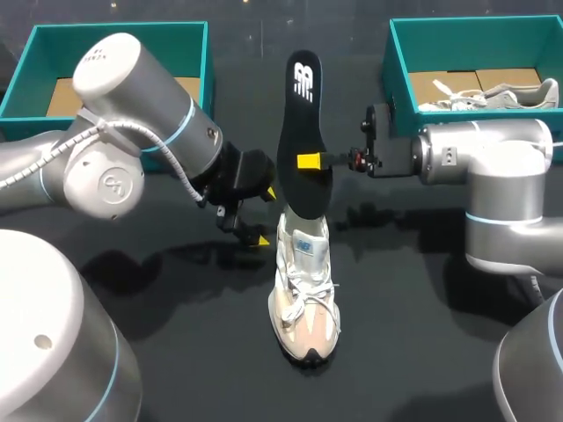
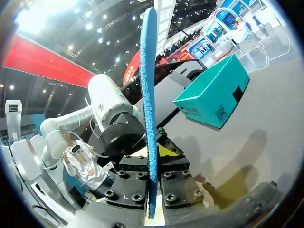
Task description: Take the shoe out of the shoebox, open the shoe tongue, remove and reinsert the insole, then place the shoe into the shoebox
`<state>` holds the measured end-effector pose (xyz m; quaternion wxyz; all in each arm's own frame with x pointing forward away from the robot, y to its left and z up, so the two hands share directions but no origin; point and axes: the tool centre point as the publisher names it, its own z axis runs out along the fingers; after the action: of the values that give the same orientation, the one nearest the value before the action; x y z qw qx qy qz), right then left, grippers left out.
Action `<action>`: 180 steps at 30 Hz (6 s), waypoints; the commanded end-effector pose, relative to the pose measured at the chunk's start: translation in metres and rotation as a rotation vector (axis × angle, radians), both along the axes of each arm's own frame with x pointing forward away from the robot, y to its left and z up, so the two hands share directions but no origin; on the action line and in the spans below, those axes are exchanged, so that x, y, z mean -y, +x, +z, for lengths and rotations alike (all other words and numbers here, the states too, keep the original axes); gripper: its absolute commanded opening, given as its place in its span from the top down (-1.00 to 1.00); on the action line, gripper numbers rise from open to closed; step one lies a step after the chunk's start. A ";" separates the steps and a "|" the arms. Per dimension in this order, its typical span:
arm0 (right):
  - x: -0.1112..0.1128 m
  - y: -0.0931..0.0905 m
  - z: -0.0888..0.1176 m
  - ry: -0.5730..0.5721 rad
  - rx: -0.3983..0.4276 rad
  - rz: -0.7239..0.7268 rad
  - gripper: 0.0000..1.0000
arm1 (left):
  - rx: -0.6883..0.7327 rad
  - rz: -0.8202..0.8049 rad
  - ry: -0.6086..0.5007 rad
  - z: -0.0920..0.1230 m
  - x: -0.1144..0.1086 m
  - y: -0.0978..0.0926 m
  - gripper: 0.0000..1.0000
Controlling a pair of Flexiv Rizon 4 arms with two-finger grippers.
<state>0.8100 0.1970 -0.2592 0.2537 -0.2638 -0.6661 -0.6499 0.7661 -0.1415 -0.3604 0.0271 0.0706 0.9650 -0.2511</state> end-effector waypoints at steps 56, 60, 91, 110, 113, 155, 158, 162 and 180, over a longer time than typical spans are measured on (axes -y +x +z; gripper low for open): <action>-0.003 -0.016 -0.010 0.098 0.221 -0.105 1.00 | 0.011 -0.033 0.000 0.002 0.001 -0.001 -1.00; -0.001 -0.016 -0.014 0.104 0.231 -0.111 1.00 | 0.011 -0.033 0.000 0.002 0.001 -0.001 -1.00; 0.002 -0.034 -0.034 0.138 0.296 -0.174 1.00 | 0.011 -0.033 0.000 0.002 0.001 -0.001 -1.00; 0.004 -0.043 -0.049 0.096 0.221 -0.143 1.00 | 0.011 -0.033 0.000 0.002 0.001 -0.001 -1.00; 0.004 -0.044 -0.054 0.098 0.204 -0.144 1.00 | 0.011 -0.033 0.000 0.002 0.001 -0.001 -1.00; -0.006 -0.071 -0.096 -0.002 -0.022 -0.102 1.00 | 0.011 -0.033 0.000 0.002 0.001 -0.001 -1.00; -0.007 -0.074 -0.097 -0.010 -0.034 -0.092 1.00 | 0.011 -0.033 0.000 0.002 0.001 -0.001 -1.00; -0.006 -0.076 -0.098 -0.022 -0.045 -0.093 1.00 | 0.011 -0.033 0.000 0.002 0.001 -0.001 -1.00; -0.006 -0.070 -0.088 -0.017 0.006 -0.077 0.78 | 0.011 -0.033 0.000 0.002 0.001 -0.001 -1.00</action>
<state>0.7413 0.2024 -0.3429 0.2228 -0.2905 -0.6611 -0.6549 0.7646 -0.1424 -0.3576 0.0286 0.0870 0.9635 -0.2514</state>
